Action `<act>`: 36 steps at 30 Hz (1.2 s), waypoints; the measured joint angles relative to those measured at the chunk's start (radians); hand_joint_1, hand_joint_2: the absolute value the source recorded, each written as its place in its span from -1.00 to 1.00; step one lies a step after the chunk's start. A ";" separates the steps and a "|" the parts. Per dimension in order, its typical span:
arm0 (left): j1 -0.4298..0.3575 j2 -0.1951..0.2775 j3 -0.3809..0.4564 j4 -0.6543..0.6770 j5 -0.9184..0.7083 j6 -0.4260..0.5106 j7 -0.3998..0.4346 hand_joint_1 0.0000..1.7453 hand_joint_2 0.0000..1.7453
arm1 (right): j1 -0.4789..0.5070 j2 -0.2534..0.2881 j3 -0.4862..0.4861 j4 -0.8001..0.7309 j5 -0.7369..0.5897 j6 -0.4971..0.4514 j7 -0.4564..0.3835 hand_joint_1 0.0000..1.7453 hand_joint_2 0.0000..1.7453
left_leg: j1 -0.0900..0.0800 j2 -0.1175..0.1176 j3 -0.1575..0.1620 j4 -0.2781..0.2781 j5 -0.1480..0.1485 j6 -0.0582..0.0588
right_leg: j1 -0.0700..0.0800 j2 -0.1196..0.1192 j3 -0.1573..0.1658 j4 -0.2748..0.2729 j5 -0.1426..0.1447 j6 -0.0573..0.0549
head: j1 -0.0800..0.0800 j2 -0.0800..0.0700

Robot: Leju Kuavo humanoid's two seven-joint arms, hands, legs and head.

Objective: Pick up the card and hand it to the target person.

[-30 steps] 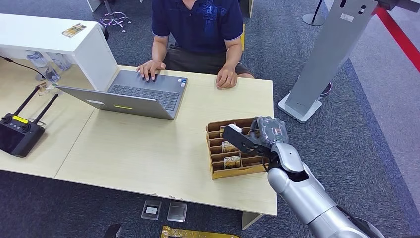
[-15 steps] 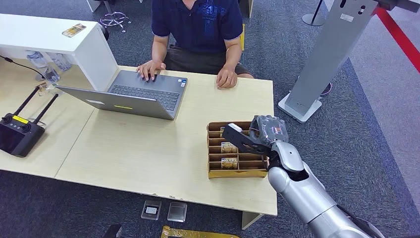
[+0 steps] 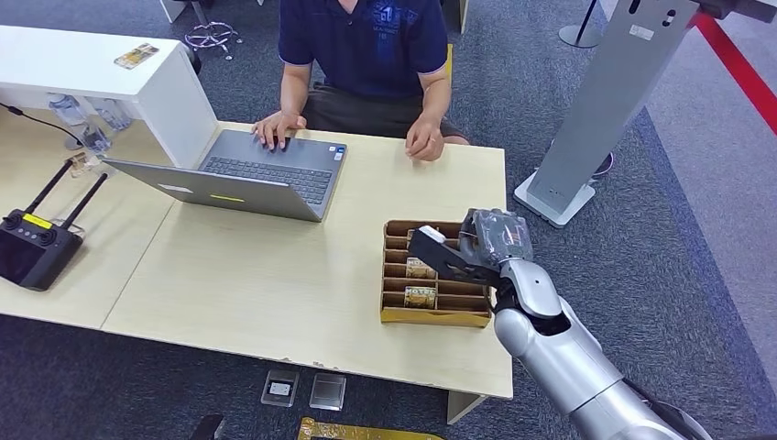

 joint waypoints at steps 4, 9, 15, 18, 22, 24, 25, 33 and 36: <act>0.000 0.000 0.000 0.000 0.000 0.000 -0.001 -1.00 -1.00 | -0.009 -0.002 -0.005 -0.064 0.008 0.011 0.005 0.84 1.00 | 0.000 0.000 0.000 0.000 0.000 0.000 | 0.000 0.000 0.000 0.000 0.000 0.000 | 0.000 0.000; 0.000 0.000 0.000 0.000 0.000 0.001 -0.004 -1.00 -1.00 | -0.061 -0.003 -0.006 -0.128 0.004 0.029 -0.001 0.84 1.00 | 0.000 0.000 0.000 0.000 0.000 0.000 | 0.000 0.000 0.000 0.000 0.000 0.000 | 0.000 0.000; 0.000 0.000 0.000 0.000 0.000 0.001 -0.018 -1.00 -1.00 | -0.164 0.016 0.004 -0.126 -0.048 0.020 -0.040 0.84 1.00 | 0.000 0.000 -0.001 0.000 0.000 0.000 | 0.000 0.000 0.000 0.000 0.000 0.000 | 0.001 0.000; -0.001 0.000 -0.002 0.000 0.001 0.002 -0.023 -1.00 -1.00 | -0.213 0.040 0.013 -0.075 -0.084 -0.015 -0.089 0.84 1.00 | 0.000 0.000 -0.001 0.000 0.000 0.000 | 0.000 0.000 0.000 0.000 0.000 0.000 | 0.000 0.000; -0.001 0.000 -0.006 0.000 0.002 0.002 -0.028 -1.00 -1.00 | -0.258 0.082 0.025 0.036 -0.123 -0.081 -0.155 0.84 1.00 | 0.000 0.000 -0.001 0.000 0.000 0.000 | 0.000 0.000 0.000 0.000 0.000 0.000 | 0.000 0.000; -0.002 0.000 -0.007 0.000 0.003 0.002 -0.029 -1.00 -1.00 | -0.271 0.107 0.031 0.101 -0.135 -0.104 -0.183 0.84 1.00 | 0.000 0.000 -0.001 0.000 0.000 0.000 | 0.000 0.000 0.000 0.000 0.000 0.000 | 0.000 0.000; -0.002 0.000 -0.008 0.000 0.004 0.002 -0.032 -1.00 -1.00 | -0.277 0.122 0.035 0.139 -0.138 -0.110 -0.196 0.84 1.00 | 0.000 0.000 -0.001 0.000 0.000 0.000 | 0.000 0.000 0.000 0.000 0.000 0.000 | 0.000 0.000; -0.002 0.000 -0.013 0.000 0.031 0.004 -0.033 -1.00 -1.00 | -0.297 0.228 0.069 0.384 -0.136 -0.135 -0.251 0.84 1.00 | 0.000 0.000 -0.002 0.000 0.000 0.000 | 0.000 0.000 -0.001 0.001 0.000 0.000 | 0.000 0.000; -0.001 0.000 -0.013 0.000 0.035 0.006 -0.023 -1.00 -1.00 | -0.303 0.248 0.076 0.433 -0.137 -0.143 -0.251 0.84 1.00 | 0.000 0.000 -0.002 0.000 0.000 0.000 | 0.000 0.000 -0.001 0.000 0.000 0.000 | 0.000 0.000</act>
